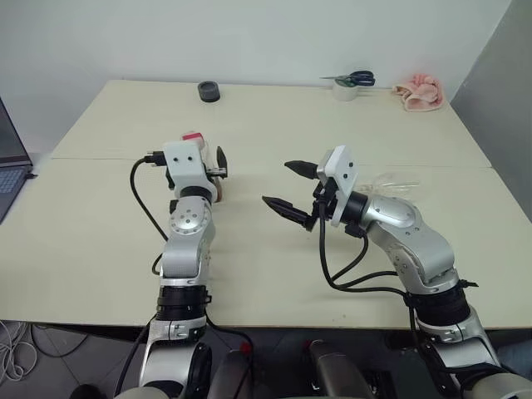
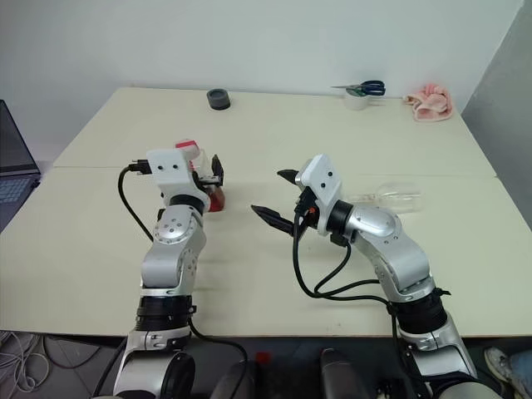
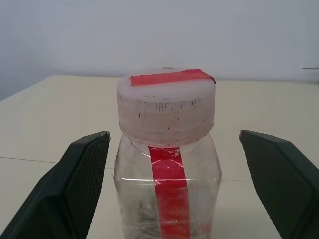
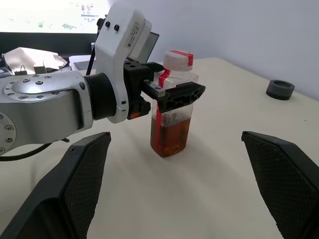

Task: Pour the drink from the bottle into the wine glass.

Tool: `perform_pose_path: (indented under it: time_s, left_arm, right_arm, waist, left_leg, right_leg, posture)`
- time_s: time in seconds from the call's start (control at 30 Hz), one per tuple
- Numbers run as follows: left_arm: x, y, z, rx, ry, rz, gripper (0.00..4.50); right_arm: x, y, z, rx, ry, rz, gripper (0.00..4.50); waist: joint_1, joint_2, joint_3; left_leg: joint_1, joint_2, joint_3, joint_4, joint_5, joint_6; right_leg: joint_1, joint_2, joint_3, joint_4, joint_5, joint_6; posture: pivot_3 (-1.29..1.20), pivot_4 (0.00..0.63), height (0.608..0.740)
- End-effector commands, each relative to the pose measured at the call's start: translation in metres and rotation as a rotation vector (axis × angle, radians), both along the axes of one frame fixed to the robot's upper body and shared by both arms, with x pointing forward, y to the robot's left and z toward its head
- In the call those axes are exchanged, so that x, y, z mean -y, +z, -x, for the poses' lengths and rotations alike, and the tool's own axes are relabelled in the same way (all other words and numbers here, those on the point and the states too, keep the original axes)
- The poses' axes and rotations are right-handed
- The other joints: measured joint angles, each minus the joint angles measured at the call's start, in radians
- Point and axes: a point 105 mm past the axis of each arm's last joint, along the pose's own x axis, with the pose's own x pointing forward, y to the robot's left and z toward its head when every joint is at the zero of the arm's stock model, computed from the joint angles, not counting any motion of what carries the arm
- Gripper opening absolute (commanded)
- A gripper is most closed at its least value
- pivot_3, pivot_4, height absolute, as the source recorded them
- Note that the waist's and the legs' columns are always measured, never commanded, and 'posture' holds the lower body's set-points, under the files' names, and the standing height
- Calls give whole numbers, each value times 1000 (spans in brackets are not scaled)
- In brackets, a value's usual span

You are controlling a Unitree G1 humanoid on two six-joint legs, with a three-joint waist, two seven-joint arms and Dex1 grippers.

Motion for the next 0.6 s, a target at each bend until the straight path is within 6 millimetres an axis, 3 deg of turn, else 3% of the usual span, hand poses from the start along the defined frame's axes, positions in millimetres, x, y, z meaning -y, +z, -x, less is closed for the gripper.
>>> perform_pose_path:
  time_s: [0.03, 0.6]
  left_arm:
    - [-2, 16, -1, 63, 15, -18, 4468]
    - [0, 16, -10, 78, -15, -29, 4468]
  right_arm:
    - [-3, 10, 8, 45, 23, -8, 4500]
    - [-3, 7, 8, 35, 22, -9, 4500]
  waist:
    - [0, 0, 0]
    - [0, 0, 0]
  left_leg:
    - [0, 0, 0, 0, 0, 0]
    - [0, 0, -1, 0, 0, 0]
  right_leg:
    - [0, 0, 0, 0, 0, 0]
    - [0, 0, -1, 0, 0, 0]
  posture:
    - [0, 150, 740]
    - [0, 150, 740]
